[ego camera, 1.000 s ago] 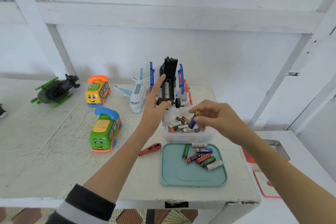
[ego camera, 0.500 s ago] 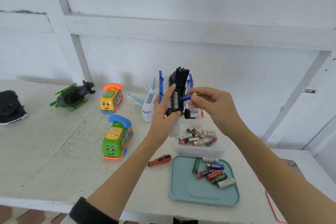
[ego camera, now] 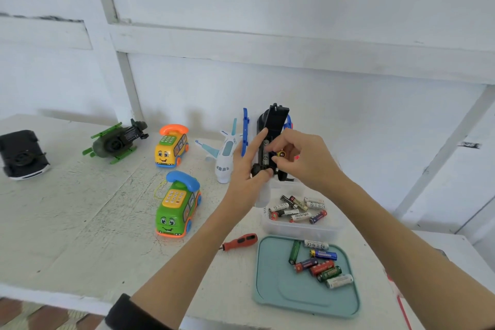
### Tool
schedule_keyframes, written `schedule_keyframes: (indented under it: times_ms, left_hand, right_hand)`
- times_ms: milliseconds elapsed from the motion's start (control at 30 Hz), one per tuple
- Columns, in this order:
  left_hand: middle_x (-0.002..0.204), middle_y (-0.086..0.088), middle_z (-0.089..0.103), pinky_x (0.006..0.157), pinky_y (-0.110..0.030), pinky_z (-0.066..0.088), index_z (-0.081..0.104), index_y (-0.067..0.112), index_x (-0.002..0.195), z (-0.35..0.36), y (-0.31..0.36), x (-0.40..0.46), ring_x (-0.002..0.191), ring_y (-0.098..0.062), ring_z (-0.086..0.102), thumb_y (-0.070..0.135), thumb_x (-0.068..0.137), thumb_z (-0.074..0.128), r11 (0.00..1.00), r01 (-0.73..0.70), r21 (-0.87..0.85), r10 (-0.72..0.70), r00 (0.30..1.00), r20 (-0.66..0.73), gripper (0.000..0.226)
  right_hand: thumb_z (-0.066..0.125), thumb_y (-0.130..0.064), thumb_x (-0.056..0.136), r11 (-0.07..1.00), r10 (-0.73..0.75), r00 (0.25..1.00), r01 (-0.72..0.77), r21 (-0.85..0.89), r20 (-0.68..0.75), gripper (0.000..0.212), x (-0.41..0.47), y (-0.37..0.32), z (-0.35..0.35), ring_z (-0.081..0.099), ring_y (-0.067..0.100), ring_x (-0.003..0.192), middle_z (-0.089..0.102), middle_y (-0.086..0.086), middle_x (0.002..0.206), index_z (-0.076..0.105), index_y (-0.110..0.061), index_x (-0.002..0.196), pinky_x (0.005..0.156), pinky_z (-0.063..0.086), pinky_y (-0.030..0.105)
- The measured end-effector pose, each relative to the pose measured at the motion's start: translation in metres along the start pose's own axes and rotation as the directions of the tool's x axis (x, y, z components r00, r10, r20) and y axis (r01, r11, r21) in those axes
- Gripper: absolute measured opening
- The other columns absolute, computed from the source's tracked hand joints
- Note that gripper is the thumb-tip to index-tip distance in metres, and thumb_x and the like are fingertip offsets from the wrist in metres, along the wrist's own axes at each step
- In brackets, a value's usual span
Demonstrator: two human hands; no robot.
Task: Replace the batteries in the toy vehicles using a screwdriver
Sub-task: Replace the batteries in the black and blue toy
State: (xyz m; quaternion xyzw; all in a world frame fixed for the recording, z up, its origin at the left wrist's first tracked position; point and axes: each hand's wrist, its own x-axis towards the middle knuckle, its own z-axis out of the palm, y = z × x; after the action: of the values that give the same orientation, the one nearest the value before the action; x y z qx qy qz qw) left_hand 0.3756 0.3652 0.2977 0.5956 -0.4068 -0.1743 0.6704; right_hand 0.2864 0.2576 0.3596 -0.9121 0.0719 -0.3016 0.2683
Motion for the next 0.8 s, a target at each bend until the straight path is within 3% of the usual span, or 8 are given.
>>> schedule_keyframes:
  times_ms: [133, 300, 433, 533, 633, 800]
  left_hand:
    - [0.142, -0.006, 0.032, 0.114, -0.039, 0.037, 0.041, 0.068, 0.124, -0.001, -0.003, 0.000, 0.137, -0.016, 0.038, 0.016, 0.077, 0.051, 1.000, 0.001, -0.017, -0.001, 1.000, -0.011, 0.071]
    - [0.144, -0.004, 0.035, 0.111, -0.032, 0.040, 0.040, 0.054, 0.132, -0.002, -0.008, 0.000, 0.131, -0.009, 0.044, 0.013, 0.075, 0.049, 1.000, 0.001, -0.031, -0.002, 1.000, -0.010, 0.071]
    - [0.147, -0.004, 0.034, 0.107, -0.029, 0.043, 0.041, 0.054, 0.132, 0.000, -0.012, 0.001, 0.132, -0.012, 0.044, 0.012, 0.075, 0.049, 0.999, -0.009, -0.036, 0.009, 1.000, -0.013, 0.071]
    - [0.146, -0.004, 0.034, 0.100, -0.022, 0.046, 0.041, 0.052, 0.132, 0.001, -0.012, 0.003, 0.129, -0.010, 0.046, 0.012, 0.075, 0.049, 0.999, -0.009, -0.048, 0.009, 1.000, -0.010, 0.070]
    - [0.146, -0.003, 0.035, 0.103, -0.027, 0.046, 0.040, 0.053, 0.133, 0.001, -0.012, 0.004, 0.130, -0.009, 0.045, 0.014, 0.076, 0.050, 0.999, -0.016, -0.037, 0.015, 1.000, -0.003, 0.070]
    - [0.147, -0.002, 0.034, 0.109, -0.038, 0.043, 0.041, 0.057, 0.133, 0.000, -0.012, 0.005, 0.131, -0.012, 0.045, 0.017, 0.075, 0.050, 1.000, -0.010, -0.017, 0.010, 1.000, -0.007, 0.071]
  right_hand:
    - [0.070, -0.001, 0.077, 0.999, -0.039, 0.998, 0.038, 0.020, 0.055, 0.013, 0.001, 0.001, -0.003, 0.058, 0.011, 0.076, 0.069, 0.006, 0.089, 0.070, -0.004, 0.090, 0.070, 0.049, 0.014]
    - [0.057, 0.004, 0.085, 0.998, -0.052, 0.992, 0.054, -0.011, 0.118, 0.024, -0.002, 0.005, -0.004, 0.061, 0.010, 0.093, 0.067, 0.006, 0.110, 0.071, -0.005, 0.102, 0.084, 0.049, 0.018]
    - [0.058, -0.001, 0.081, 0.991, -0.097, 0.988, 0.107, -0.081, 0.116, 0.022, -0.003, 0.013, -0.001, 0.061, 0.025, 0.076, 0.061, 0.011, 0.107, 0.073, -0.006, 0.096, 0.073, 0.047, 0.023]
    - [0.065, 0.003, 0.079, 0.989, -0.086, 0.986, 0.101, -0.105, 0.144, 0.020, -0.002, 0.014, 0.000, 0.058, 0.021, 0.065, 0.055, 0.012, 0.099, 0.073, -0.005, 0.095, 0.071, 0.048, 0.022]
    - [0.065, 0.001, 0.081, 0.980, -0.088, 0.982, 0.115, -0.160, 0.168, 0.018, 0.001, 0.012, 0.001, 0.052, 0.016, 0.062, 0.051, 0.011, 0.091, 0.072, -0.005, 0.097, 0.070, 0.046, 0.027]
    - [0.062, -0.008, 0.086, 0.974, -0.033, 0.976, 0.079, -0.210, 0.216, 0.019, 0.003, 0.009, 0.000, 0.045, 0.002, 0.067, 0.048, -0.003, 0.088, 0.070, -0.010, 0.103, 0.067, 0.032, 0.005]
